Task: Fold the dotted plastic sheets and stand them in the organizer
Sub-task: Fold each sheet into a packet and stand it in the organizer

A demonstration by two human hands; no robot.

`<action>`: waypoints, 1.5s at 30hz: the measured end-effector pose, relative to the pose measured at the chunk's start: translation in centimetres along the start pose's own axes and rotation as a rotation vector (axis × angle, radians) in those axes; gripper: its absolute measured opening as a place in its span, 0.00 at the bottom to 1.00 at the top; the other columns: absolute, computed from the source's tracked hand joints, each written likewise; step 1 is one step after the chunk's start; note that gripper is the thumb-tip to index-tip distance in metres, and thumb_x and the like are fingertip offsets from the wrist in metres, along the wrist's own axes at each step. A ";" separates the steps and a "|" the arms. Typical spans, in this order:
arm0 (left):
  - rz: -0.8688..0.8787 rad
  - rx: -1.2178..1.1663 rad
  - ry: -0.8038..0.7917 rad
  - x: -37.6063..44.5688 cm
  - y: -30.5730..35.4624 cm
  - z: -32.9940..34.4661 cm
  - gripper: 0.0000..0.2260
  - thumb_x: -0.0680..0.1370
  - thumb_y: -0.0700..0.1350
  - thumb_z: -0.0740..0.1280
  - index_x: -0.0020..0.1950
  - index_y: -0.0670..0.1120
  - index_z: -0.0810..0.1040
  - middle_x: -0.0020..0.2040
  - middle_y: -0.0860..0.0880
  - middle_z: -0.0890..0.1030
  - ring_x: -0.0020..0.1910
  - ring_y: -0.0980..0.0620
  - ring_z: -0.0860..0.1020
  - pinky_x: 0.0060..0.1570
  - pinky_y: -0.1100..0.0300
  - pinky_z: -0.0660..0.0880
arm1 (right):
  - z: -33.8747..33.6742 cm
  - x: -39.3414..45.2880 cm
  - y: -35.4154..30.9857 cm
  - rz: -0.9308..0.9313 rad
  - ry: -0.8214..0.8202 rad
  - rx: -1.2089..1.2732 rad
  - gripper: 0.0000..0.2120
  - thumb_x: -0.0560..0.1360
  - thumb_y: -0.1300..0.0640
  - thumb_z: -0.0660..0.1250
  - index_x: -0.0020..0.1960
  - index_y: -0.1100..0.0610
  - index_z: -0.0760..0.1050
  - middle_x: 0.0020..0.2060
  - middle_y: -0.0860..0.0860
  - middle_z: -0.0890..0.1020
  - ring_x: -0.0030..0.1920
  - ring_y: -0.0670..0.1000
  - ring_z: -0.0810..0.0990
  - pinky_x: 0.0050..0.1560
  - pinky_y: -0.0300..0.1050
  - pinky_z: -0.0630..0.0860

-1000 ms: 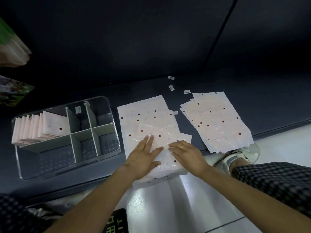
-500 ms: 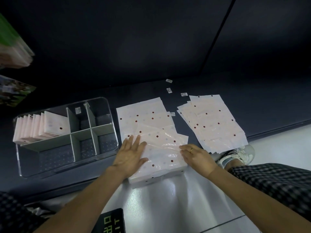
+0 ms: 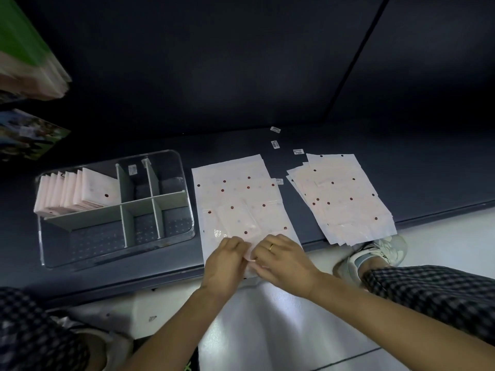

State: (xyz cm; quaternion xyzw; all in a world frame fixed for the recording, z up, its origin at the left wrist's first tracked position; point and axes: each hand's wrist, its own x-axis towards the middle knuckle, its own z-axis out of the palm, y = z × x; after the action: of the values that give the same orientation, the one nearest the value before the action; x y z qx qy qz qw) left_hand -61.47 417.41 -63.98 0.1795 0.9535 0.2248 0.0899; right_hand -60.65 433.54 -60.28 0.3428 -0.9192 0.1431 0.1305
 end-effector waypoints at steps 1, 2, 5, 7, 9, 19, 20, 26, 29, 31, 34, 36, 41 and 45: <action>-0.035 -0.059 0.024 -0.2 -0.2 0.0 0.12 0.78 0.42 0.60 0.60 0.49 0.76 0.57 0.53 0.76 0.58 0.53 0.71 0.42 0.65 0.64 | -0.1 0.2 -0.1 0.052 -0.066 0.089 0.10 0.72 0.49 0.67 0.45 0.56 0.80 0.39 0.47 0.82 0.42 0.48 0.79 0.45 0.39 0.75; -0.078 -0.130 0.054 -0.5 -0.4 -0.1 0.10 0.78 0.41 0.61 0.56 0.48 0.78 0.53 0.52 0.77 0.56 0.52 0.73 0.41 0.64 0.63 | -0.4 0.3 0.0 0.141 -0.178 0.209 0.14 0.72 0.47 0.68 0.52 0.55 0.79 0.45 0.45 0.82 0.48 0.46 0.78 0.52 0.37 0.72; -0.210 -0.359 0.145 -0.7 -0.8 -0.6 0.09 0.78 0.40 0.63 0.52 0.46 0.81 0.47 0.51 0.81 0.48 0.50 0.78 0.42 0.58 0.71 | -0.8 0.6 1.5 0.449 -0.464 0.543 0.29 0.68 0.42 0.72 0.66 0.44 0.67 0.53 0.32 0.74 0.55 0.33 0.69 0.55 0.22 0.61; -0.289 -0.475 0.159 -0.5 -1.1 -0.8 0.07 0.79 0.43 0.64 0.50 0.44 0.81 0.42 0.48 0.83 0.43 0.47 0.79 0.42 0.54 0.75 | -0.3 1.1 2.6 0.586 -0.475 0.648 0.29 0.69 0.46 0.74 0.66 0.42 0.65 0.51 0.32 0.74 0.54 0.34 0.71 0.52 0.23 0.64; -0.373 -0.570 0.159 -0.1 -1.3 -0.9 0.07 0.78 0.45 0.65 0.48 0.41 0.80 0.39 0.45 0.82 0.40 0.46 0.79 0.42 0.50 0.76 | 0.5 2.1 3.4 0.712 -0.425 0.720 0.24 0.71 0.52 0.73 0.64 0.47 0.68 0.48 0.39 0.76 0.52 0.41 0.75 0.47 0.26 0.68; -0.463 -0.565 0.327 0.0 -0.9 -1.2 0.19 0.78 0.40 0.65 0.69 0.46 0.68 0.58 0.49 0.75 0.54 0.50 0.75 0.53 0.55 0.74 | 5.2 5.9 4.8 1.015 -0.377 0.569 0.21 0.77 0.50 0.66 0.29 0.56 0.64 0.28 0.52 0.71 0.34 0.50 0.70 0.41 0.43 0.69; -0.366 -0.420 0.348 -0.4 -0.9 -1.1 0.20 0.79 0.41 0.64 0.70 0.46 0.67 0.61 0.49 0.73 0.58 0.50 0.72 0.57 0.55 0.72 | 5.4 6.0 4.8 1.020 -0.374 0.539 0.22 0.77 0.49 0.65 0.29 0.57 0.63 0.28 0.52 0.70 0.33 0.51 0.70 0.40 0.43 0.69; 0.093 0.230 -0.076 -1.4 -3.1 0.2 0.29 0.82 0.56 0.50 0.77 0.46 0.41 0.77 0.49 0.41 0.77 0.49 0.41 0.73 0.50 0.35 | 6.0 6.4 4.7 1.072 -0.342 0.455 0.14 0.77 0.47 0.64 0.37 0.55 0.70 0.35 0.49 0.75 0.39 0.51 0.74 0.45 0.45 0.72; 0.131 0.358 -0.213 -1.6 -4.7 0.8 0.33 0.80 0.63 0.43 0.73 0.46 0.28 0.74 0.49 0.30 0.71 0.52 0.28 0.70 0.49 0.26 | 5.6 5.9 3.5 1.060 -0.264 0.403 0.11 0.78 0.48 0.63 0.53 0.55 0.71 0.42 0.49 0.78 0.46 0.51 0.77 0.46 0.45 0.73; 0.149 0.404 -0.244 -1.6 -5.2 0.9 0.34 0.79 0.65 0.42 0.73 0.46 0.28 0.74 0.49 0.29 0.70 0.51 0.26 0.68 0.48 0.24 | 5.4 4.9 2.4 0.882 -0.106 0.249 0.12 0.79 0.52 0.62 0.59 0.56 0.71 0.47 0.51 0.79 0.50 0.52 0.77 0.47 0.45 0.74; 0.166 0.453 -0.258 -1.3 -5.5 0.8 0.35 0.78 0.66 0.41 0.72 0.46 0.28 0.73 0.48 0.28 0.69 0.50 0.25 0.68 0.48 0.25 | 5.4 2.9 0.6 0.419 -0.043 0.101 0.14 0.77 0.59 0.63 0.62 0.60 0.74 0.56 0.54 0.80 0.57 0.55 0.78 0.58 0.47 0.74; 0.179 0.456 -0.271 -1.2 -5.6 0.6 0.35 0.78 0.67 0.41 0.72 0.46 0.28 0.73 0.48 0.29 0.70 0.50 0.26 0.70 0.48 0.27 | 5.8 1.3 0.3 0.175 -0.128 0.005 0.18 0.75 0.60 0.67 0.64 0.61 0.74 0.60 0.54 0.80 0.60 0.54 0.78 0.62 0.48 0.72; 0.269 0.437 -0.321 -0.8 -6.9 -0.6 0.37 0.78 0.67 0.45 0.75 0.48 0.31 0.74 0.47 0.29 0.72 0.50 0.29 0.72 0.50 0.31 | 5.2 -1.5 2.4 0.054 -0.247 -0.141 0.23 0.82 0.52 0.47 0.65 0.61 0.74 0.64 0.54 0.76 0.65 0.52 0.74 0.65 0.51 0.71; 0.301 0.383 -0.329 -0.9 -8.7 -2.0 0.36 0.76 0.68 0.45 0.77 0.51 0.39 0.74 0.48 0.29 0.72 0.52 0.28 0.70 0.56 0.28 | 3.9 -1.9 3.2 0.073 -0.277 -0.182 0.27 0.83 0.51 0.42 0.61 0.58 0.78 0.62 0.52 0.78 0.63 0.51 0.77 0.64 0.51 0.73</action>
State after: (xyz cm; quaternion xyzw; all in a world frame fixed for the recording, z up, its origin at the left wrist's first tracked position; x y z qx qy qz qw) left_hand -63.82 409.03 -66.11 0.3668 0.9138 0.0195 0.1734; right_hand -61.89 435.59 -65.11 0.3126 -0.9494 0.0155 0.0277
